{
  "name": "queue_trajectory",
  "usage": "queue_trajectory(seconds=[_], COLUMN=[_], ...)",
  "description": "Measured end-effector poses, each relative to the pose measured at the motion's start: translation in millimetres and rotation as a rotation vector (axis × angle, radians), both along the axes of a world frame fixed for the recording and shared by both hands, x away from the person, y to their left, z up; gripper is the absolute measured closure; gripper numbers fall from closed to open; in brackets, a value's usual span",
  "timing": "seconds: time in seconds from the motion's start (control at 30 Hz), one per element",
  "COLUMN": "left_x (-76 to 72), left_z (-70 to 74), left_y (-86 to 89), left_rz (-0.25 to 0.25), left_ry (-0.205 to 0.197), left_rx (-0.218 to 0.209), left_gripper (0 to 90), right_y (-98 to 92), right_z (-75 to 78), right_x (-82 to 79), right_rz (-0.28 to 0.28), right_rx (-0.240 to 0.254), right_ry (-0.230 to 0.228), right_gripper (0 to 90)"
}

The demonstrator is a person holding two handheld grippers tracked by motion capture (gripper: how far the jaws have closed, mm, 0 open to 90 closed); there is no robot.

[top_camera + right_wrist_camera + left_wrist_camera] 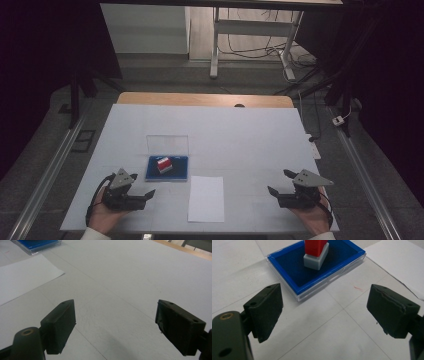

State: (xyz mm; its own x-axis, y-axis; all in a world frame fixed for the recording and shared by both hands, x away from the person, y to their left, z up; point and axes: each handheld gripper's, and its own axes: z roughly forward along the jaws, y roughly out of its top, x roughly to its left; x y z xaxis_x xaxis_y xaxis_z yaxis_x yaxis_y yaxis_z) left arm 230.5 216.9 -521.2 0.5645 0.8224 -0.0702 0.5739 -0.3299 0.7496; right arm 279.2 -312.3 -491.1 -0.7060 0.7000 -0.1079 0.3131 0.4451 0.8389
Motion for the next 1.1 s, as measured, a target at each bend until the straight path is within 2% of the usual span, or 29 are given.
queue_trajectory(seconds=[0.37,0.7,1.1], left_x=[-0.5,-1.7,-3.3], left_z=[0.6,1.9,4.8], left_y=[4.4,5.8,5.7], left_rz=[0.021,0.032,0.022], left_ry=[0.002,-0.002,-0.012], left_rx=[0.006,0.006,0.01], left_gripper=[14.1,14.3,15.1], right_y=[0.3,2.2,3.3], right_z=[-0.5,-2.6,-3.5], right_x=[-1.2,-1.6,-2.0], right_rz=[0.031,0.041,0.037], right_rx=[0.025,0.009,-0.006], right_ry=[-0.008,-0.008,-0.012], right_gripper=[19.7,20.5,22.0])
